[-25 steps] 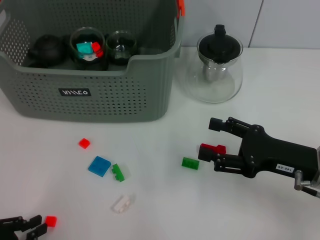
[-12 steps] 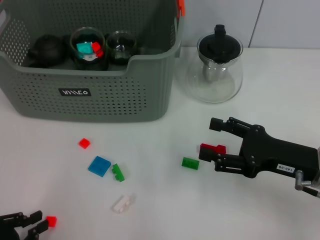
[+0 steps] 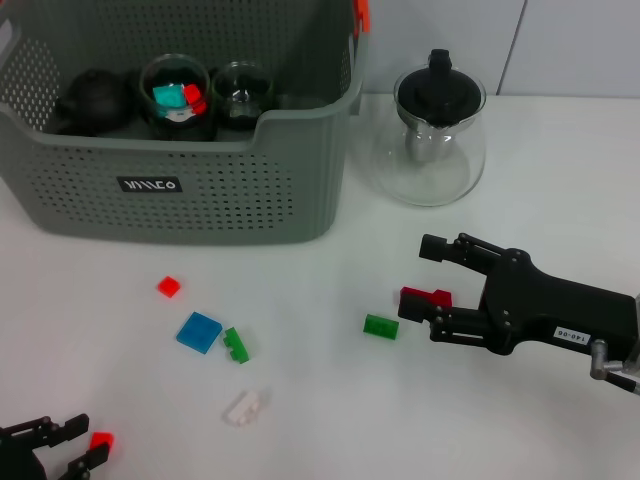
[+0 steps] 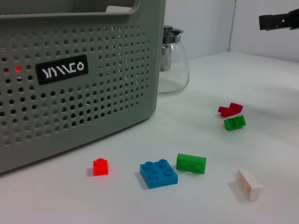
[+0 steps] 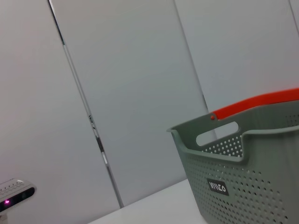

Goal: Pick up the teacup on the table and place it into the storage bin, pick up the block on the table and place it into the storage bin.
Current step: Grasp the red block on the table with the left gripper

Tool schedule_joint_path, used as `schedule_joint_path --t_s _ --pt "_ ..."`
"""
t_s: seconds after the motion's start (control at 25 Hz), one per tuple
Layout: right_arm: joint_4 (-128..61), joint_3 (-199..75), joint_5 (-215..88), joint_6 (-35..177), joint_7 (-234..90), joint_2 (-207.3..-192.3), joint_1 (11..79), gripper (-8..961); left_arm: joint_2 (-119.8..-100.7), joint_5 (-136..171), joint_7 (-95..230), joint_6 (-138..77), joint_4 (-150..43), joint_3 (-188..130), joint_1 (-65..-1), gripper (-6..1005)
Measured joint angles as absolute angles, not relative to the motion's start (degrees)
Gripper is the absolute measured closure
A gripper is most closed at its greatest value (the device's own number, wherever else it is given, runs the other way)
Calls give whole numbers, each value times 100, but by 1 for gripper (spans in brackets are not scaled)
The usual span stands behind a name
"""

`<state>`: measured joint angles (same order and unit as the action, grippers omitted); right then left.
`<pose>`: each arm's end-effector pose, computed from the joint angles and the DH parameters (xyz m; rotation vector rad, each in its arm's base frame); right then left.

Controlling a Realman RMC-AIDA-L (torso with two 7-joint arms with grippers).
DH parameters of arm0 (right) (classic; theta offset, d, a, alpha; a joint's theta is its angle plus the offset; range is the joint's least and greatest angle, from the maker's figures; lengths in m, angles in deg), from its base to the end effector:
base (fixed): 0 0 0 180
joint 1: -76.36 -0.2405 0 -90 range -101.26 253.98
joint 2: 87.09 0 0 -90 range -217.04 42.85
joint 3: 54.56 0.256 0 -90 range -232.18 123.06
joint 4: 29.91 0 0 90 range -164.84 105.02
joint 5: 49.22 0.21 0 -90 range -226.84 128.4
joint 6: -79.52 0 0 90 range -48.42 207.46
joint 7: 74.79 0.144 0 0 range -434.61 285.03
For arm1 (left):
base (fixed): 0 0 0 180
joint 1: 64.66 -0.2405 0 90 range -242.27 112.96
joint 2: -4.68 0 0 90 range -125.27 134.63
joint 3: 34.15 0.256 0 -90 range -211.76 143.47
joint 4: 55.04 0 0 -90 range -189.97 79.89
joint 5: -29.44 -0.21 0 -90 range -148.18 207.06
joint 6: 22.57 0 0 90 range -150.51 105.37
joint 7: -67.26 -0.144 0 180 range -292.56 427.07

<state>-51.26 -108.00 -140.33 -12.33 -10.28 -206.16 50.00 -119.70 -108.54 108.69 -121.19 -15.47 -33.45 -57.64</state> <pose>0.2557 0.2870 -0.0408 -2.6674 0.6089 1.0997 -0.3931 0.1449 0.0067 -2.3967 -0.6143 -0.4517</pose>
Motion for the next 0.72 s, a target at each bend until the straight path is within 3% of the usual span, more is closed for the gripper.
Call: schedule_joint_path --t_s 0.72 --pt "-5127 -10800 -14017 -1233 -1028 -20610 5008 9 -11978 -10864 10700 -11807 -1669 -3315 -5710 628"
